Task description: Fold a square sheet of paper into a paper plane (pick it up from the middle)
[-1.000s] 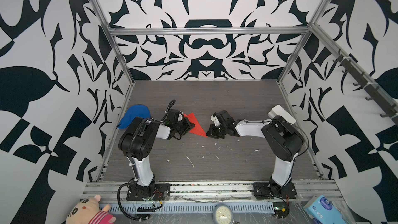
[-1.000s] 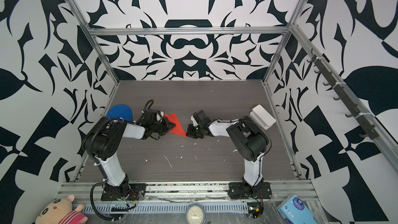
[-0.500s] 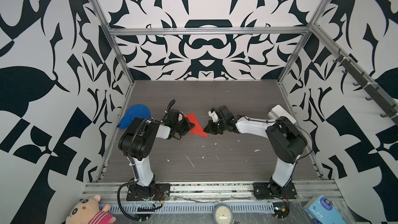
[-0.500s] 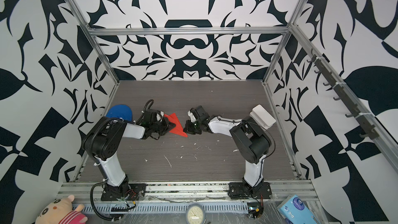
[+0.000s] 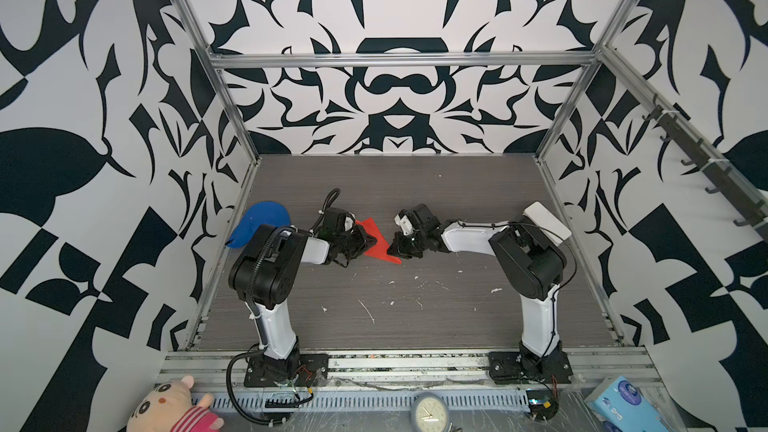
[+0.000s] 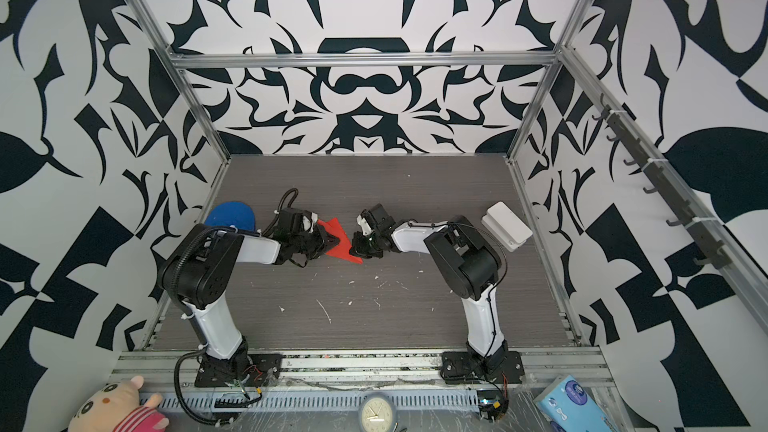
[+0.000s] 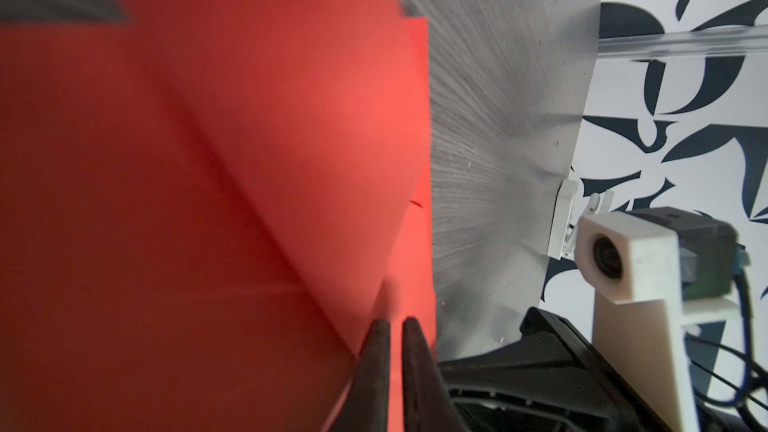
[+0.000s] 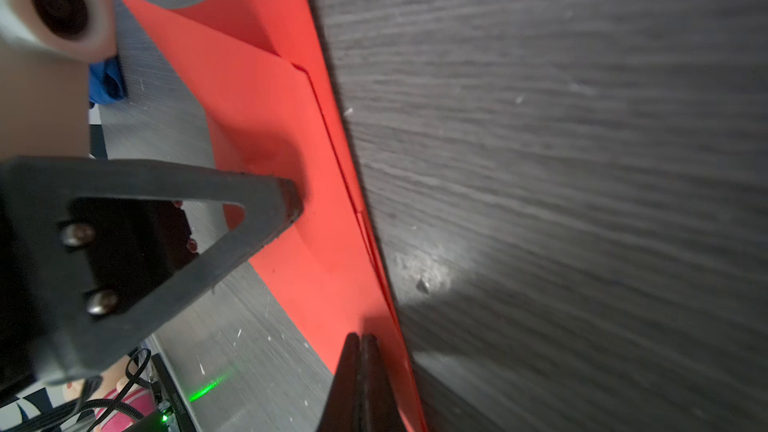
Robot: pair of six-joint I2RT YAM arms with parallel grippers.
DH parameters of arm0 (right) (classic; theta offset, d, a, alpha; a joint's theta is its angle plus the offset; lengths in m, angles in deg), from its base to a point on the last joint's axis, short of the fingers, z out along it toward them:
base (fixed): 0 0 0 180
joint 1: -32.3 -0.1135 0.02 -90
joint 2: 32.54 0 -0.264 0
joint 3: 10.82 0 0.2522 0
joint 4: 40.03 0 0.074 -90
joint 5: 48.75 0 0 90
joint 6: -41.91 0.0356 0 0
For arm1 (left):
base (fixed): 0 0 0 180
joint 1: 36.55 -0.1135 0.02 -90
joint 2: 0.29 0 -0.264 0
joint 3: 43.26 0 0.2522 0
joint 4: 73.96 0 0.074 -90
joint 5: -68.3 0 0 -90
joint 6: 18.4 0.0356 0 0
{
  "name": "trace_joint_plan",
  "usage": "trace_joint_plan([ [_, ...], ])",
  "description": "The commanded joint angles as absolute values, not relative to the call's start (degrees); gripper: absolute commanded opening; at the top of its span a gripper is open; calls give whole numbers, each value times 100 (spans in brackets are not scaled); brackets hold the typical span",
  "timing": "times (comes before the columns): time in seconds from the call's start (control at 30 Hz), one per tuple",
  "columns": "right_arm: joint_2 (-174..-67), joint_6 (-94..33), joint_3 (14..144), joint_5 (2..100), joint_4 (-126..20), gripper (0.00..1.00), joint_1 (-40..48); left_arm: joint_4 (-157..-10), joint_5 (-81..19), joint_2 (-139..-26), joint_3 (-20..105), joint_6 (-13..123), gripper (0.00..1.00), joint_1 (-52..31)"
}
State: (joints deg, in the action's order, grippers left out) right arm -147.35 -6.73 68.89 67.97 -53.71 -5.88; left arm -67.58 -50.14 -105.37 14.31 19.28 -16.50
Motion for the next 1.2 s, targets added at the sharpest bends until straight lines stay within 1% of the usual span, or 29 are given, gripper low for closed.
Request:
trace_joint_plan([
  [0.0,-14732,-861,6844,6603,-5780,0,-540,-8148,-5241,-10294,1879,2978,20,-1654],
  [0.1,-14769,-908,6904,6570,-5911,0,-525,-9448,-5223,-10128,2445,3975,23,-1651],
  [0.17,-14798,-926,6962,6564,-5987,0,-516,-10053,-5166,-10052,2641,4465,25,-1647],
  [0.27,-14837,-927,6998,6572,-6036,0,-516,-10481,-5150,-10047,2806,4744,24,-1650],
  [0.43,-14901,-913,7018,6582,-6073,0,-518,-10524,-5304,-10265,3061,4764,14,-1572],
  [0.57,-14917,-896,7026,6572,-6108,0,-521,-10740,-4973,-10523,3272,4910,12,-1452],
  [1.0,-14953,-868,7008,6571,-6160,0,-519,-11365,-3854,-11149,3936,5367,9,-1381],
  [1.17,-14961,-865,6983,6564,-6192,0,-516,-11557,-3732,-11304,4080,5688,8,-1387],
])
